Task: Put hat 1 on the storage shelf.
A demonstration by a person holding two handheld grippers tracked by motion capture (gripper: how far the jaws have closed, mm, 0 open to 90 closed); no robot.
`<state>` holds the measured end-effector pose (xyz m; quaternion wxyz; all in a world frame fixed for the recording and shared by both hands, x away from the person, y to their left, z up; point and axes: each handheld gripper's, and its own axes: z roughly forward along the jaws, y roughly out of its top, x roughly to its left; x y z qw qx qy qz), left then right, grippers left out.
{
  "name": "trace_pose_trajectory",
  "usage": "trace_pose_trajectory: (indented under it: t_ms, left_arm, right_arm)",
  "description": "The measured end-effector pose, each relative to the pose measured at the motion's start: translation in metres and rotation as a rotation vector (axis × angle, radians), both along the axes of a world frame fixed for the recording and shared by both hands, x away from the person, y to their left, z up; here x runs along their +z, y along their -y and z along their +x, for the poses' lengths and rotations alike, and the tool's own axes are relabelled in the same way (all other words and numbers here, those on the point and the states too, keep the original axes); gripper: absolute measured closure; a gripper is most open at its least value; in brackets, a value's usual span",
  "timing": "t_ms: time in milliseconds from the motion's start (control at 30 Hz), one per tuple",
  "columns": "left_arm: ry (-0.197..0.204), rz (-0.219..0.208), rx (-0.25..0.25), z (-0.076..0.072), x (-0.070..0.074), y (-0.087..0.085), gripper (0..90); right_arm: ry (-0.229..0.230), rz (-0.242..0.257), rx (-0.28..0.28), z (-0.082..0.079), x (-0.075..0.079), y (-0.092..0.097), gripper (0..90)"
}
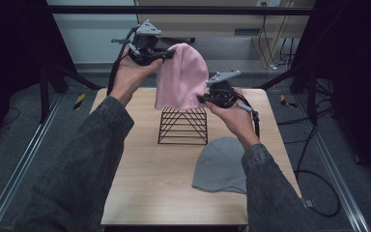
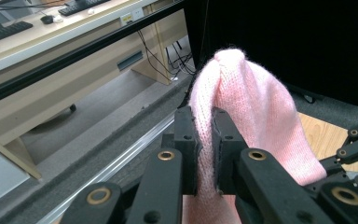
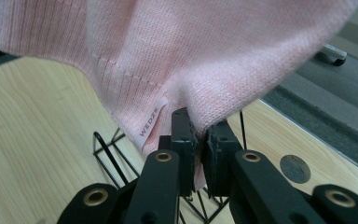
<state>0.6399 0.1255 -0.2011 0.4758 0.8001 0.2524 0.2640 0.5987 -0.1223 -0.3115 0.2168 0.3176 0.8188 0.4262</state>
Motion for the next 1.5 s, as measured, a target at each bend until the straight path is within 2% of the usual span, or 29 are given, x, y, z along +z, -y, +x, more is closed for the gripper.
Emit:
trace_pose_trajectory:
  t_ms: [267, 400, 467, 700, 900, 1133, 1367, 1500]
  left_arm:
    - [0.017, -0.033, -0.008, -0.004, -0.011, 0.001, 82.8]
    - [0.031, -0.077, -0.004, -0.009, -0.014, -0.002, 82.9]
    - [0.024, -0.082, -0.006, -0.010, -0.017, -0.003, 82.9]
    - [0.015, -0.048, -0.008, -0.011, -0.028, -0.001, 82.7]
    - [0.011, -0.053, 0.007, -0.011, -0.037, -0.007, 82.8]
    - [-0.011, -0.040, -0.012, -0.016, -0.046, -0.010, 82.7]
    - [-0.022, -0.029, -0.024, -0.022, -0.050, -0.009, 82.5]
    - [-0.030, -0.003, -0.033, -0.028, -0.054, -0.008, 82.5]
  right_arm:
    - [0.028, -0.046, 0.000, -0.009, -0.007, -0.002, 83.9]
    - [0.052, -0.071, -0.006, -0.013, -0.011, -0.001, 83.9]
    - [0.054, -0.069, -0.005, -0.015, -0.014, 0.000, 83.9]
    - [0.042, -0.099, -0.017, -0.015, -0.024, 0.001, 83.9]
    - [0.032, -0.108, -0.006, -0.015, -0.028, -0.002, 83.9]
    - [0.009, -0.125, -0.014, -0.014, -0.042, -0.003, 83.8]
    - [-0.005, -0.116, -0.025, -0.013, -0.052, -0.001, 83.6]
    - [-0.019, -0.113, -0.022, -0.014, -0.058, -0.001, 83.5]
